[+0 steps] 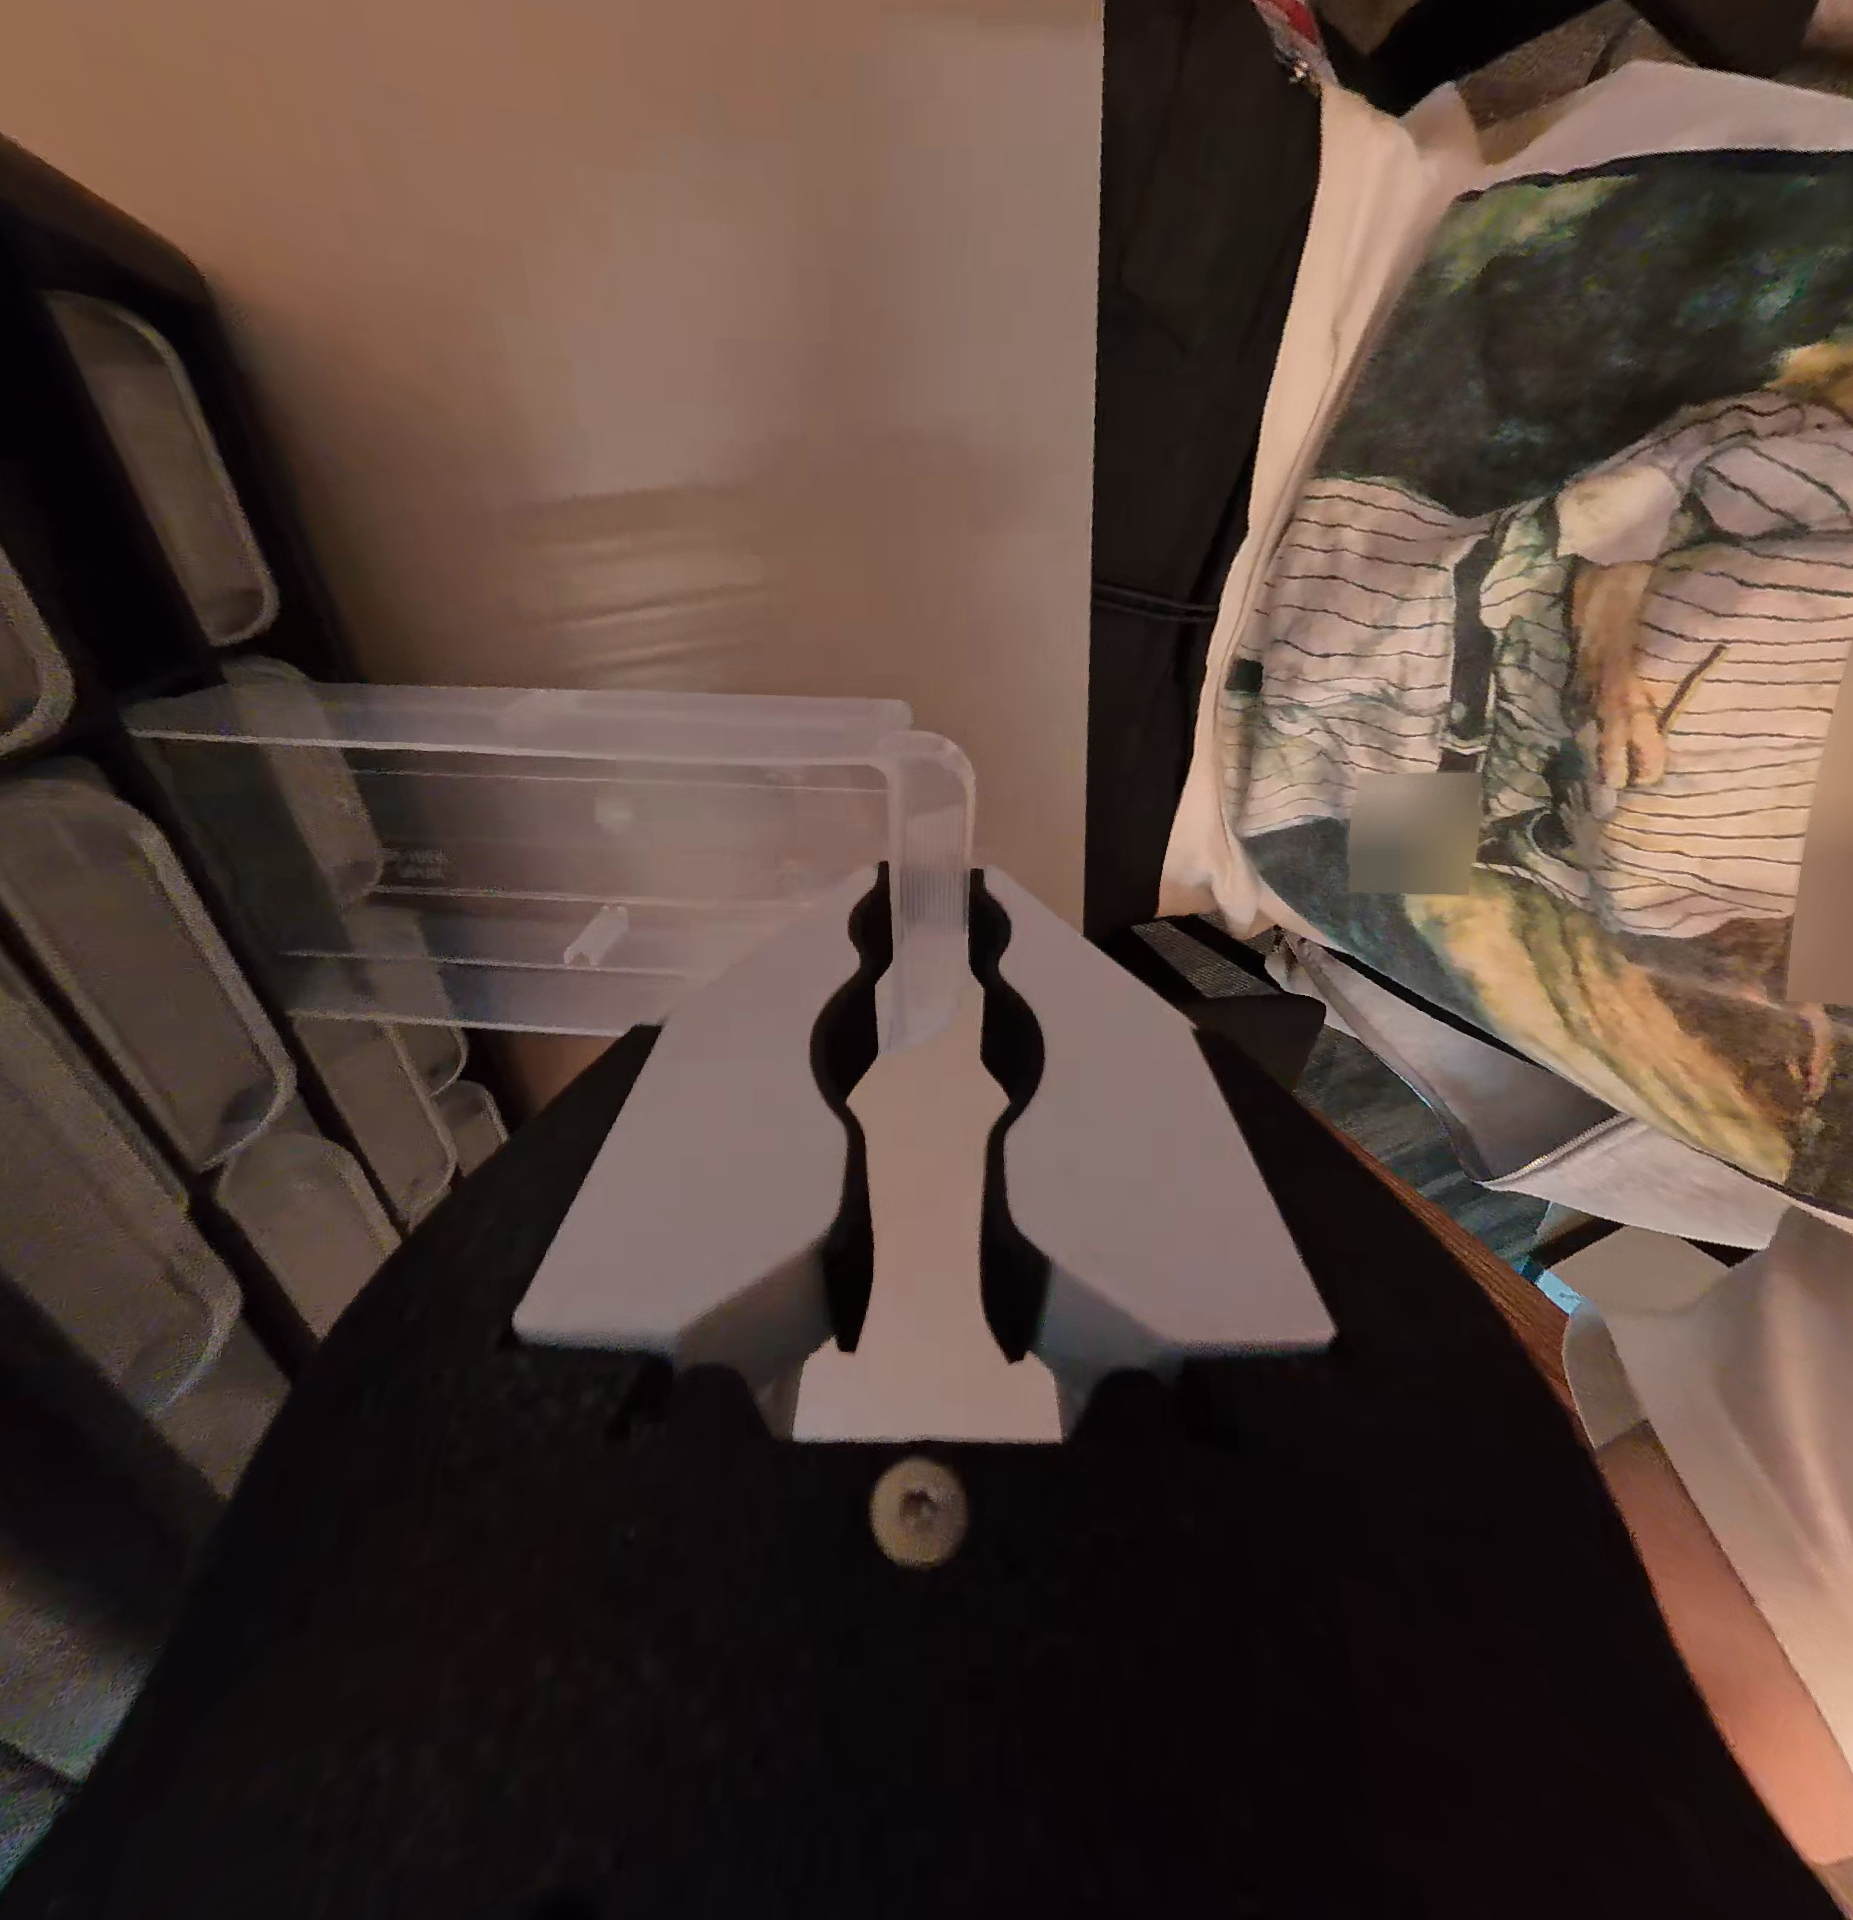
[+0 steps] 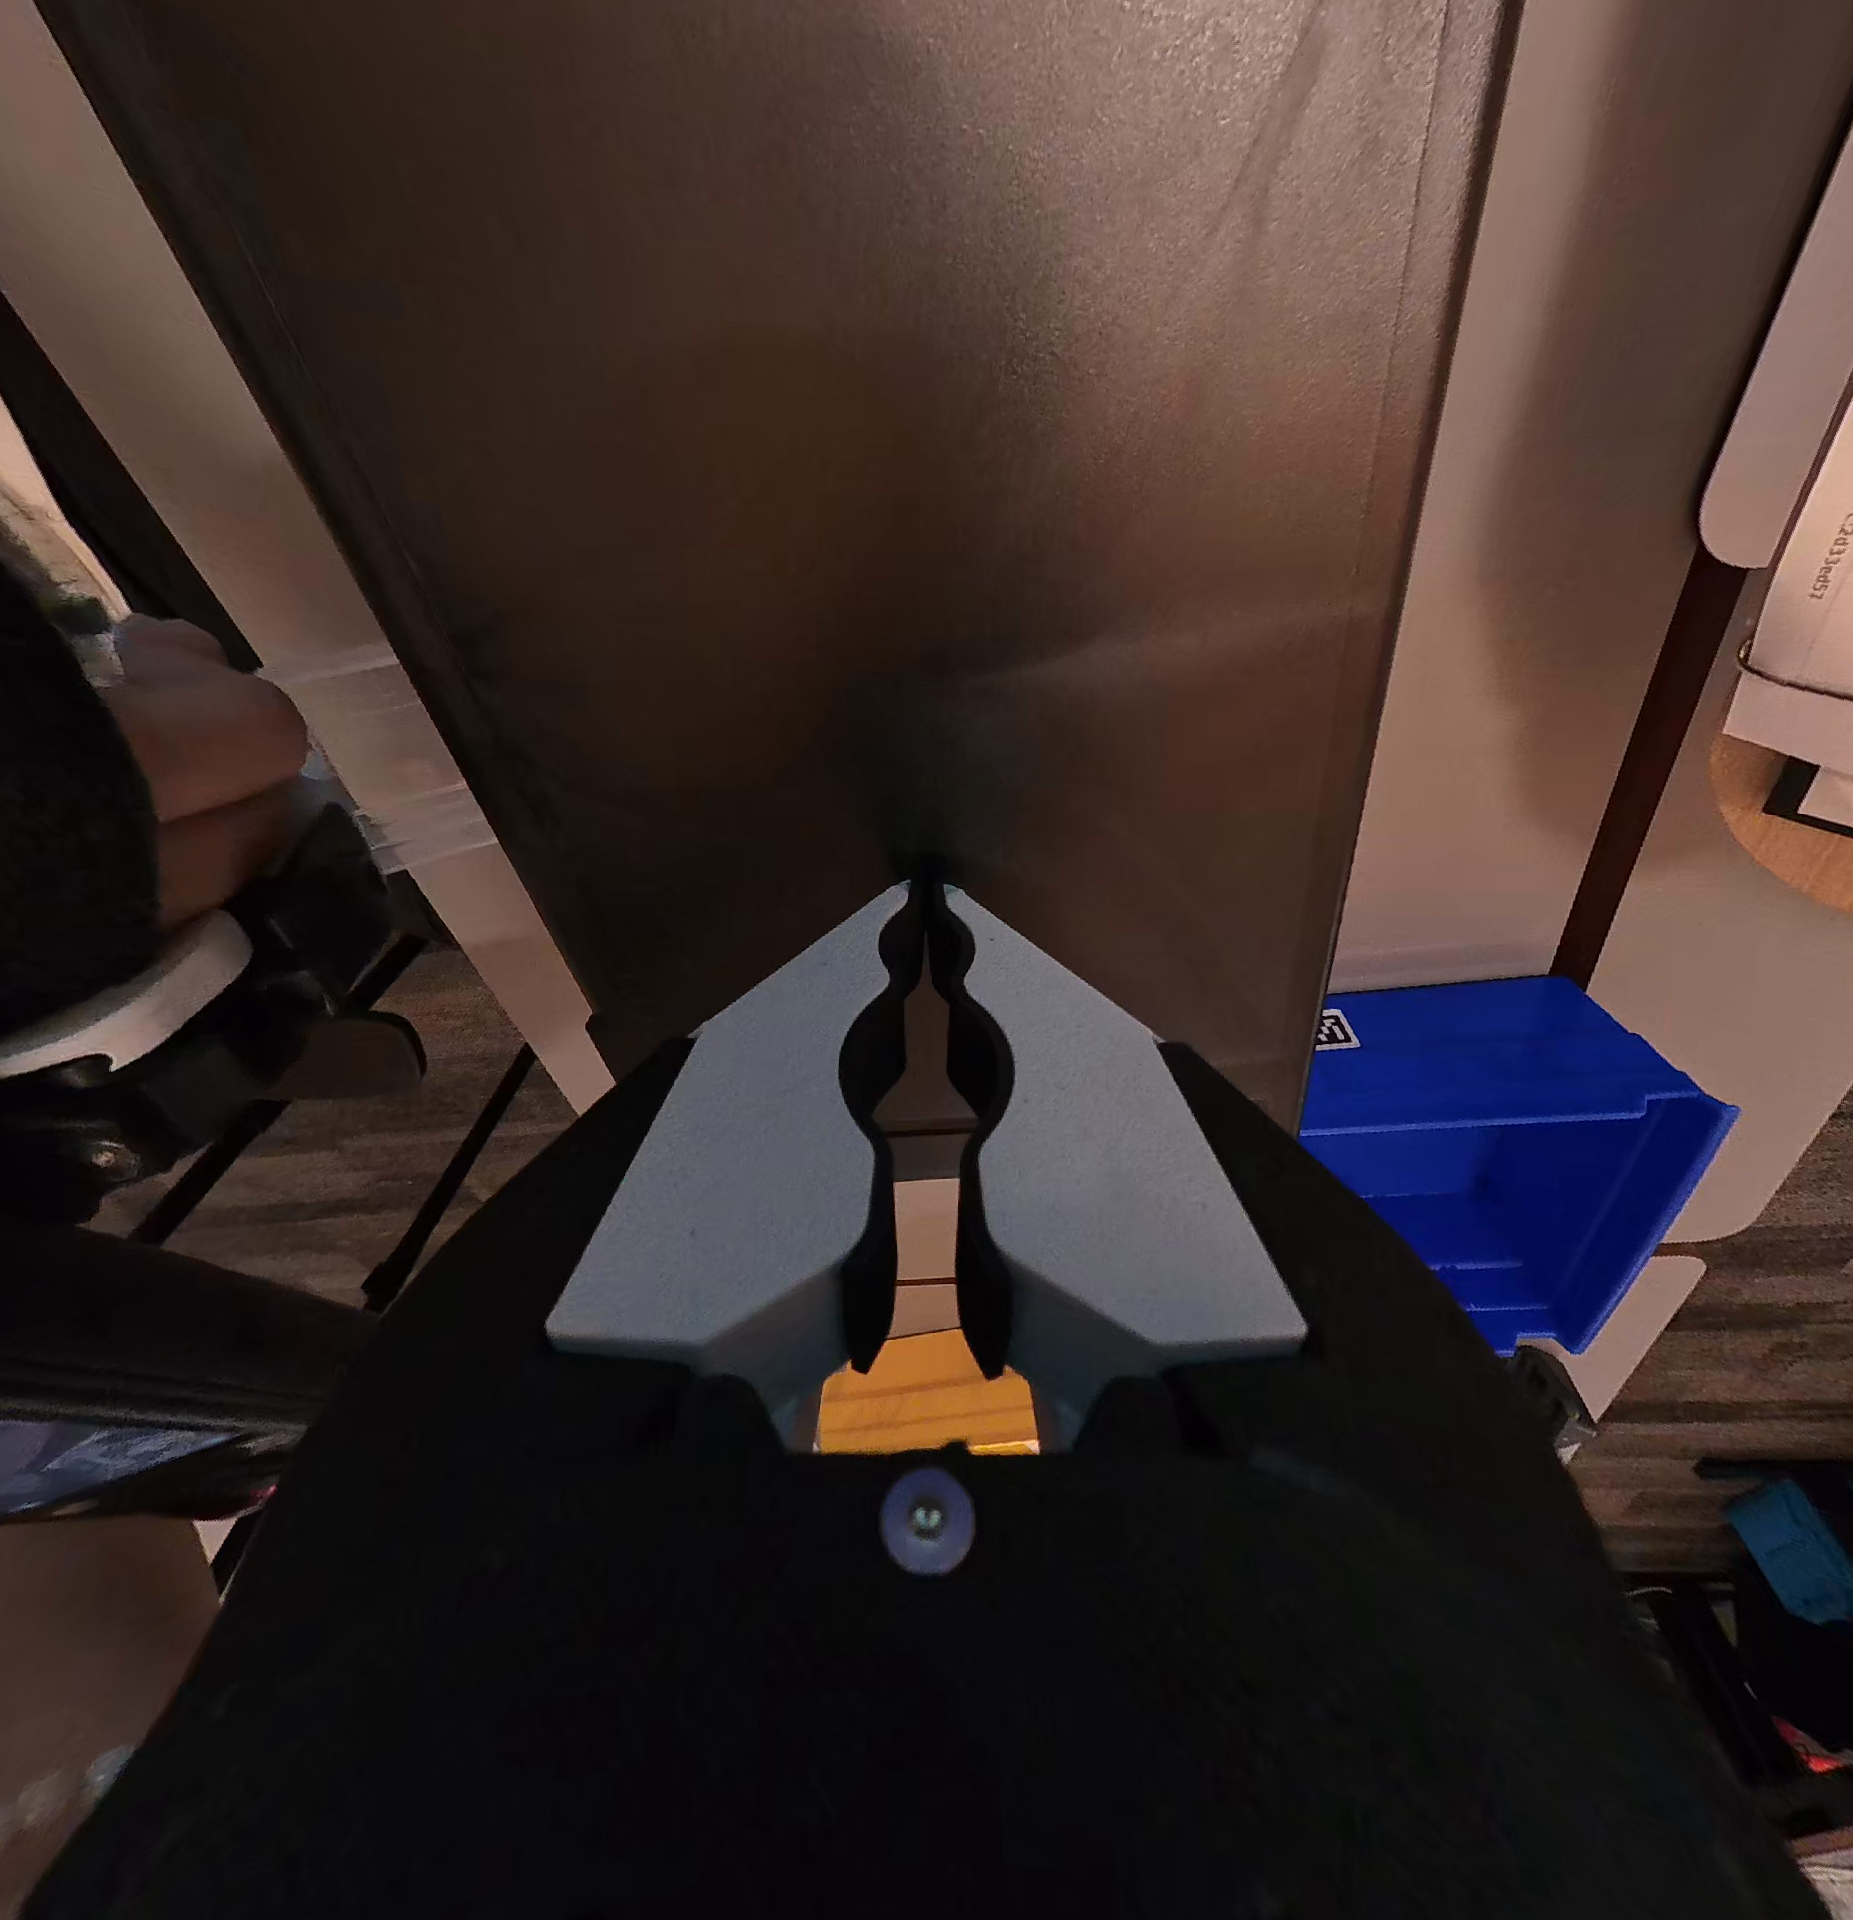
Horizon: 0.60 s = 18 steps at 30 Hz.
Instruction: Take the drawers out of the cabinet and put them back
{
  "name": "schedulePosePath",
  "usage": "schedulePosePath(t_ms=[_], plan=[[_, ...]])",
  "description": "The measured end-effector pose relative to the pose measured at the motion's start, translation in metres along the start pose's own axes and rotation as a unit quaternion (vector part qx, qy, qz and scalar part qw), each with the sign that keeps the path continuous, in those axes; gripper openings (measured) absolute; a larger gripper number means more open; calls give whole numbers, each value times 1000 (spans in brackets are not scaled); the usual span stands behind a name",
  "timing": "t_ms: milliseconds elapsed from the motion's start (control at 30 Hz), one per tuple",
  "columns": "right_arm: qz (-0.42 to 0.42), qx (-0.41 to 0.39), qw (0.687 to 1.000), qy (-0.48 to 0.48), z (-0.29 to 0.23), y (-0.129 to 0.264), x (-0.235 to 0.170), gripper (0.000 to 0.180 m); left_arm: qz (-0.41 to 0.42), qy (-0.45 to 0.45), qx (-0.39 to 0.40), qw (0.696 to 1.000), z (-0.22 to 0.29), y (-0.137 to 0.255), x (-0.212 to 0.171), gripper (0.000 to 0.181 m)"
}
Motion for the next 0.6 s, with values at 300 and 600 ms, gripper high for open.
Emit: schedulePosePath(t_ms=[300, 600], plan=[[-5, -5, 1000, 0, 0, 0, 0, 0, -37, 19, 86, 995, -3, -15, 4, 11], [1, -7, 1000, 1, 0, 0, 0, 0, -94, 32, 277, 956, -16, -42, 1, 13]])
Point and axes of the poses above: each gripper's, where its closed fingertips meet, y back along the fingers, x out of its top, z = x × y across the jaws, the point moved 2 cm from there along y, back along the fingers, and after that the axes turned 8 degrees about -y, right-handed, at the moved point
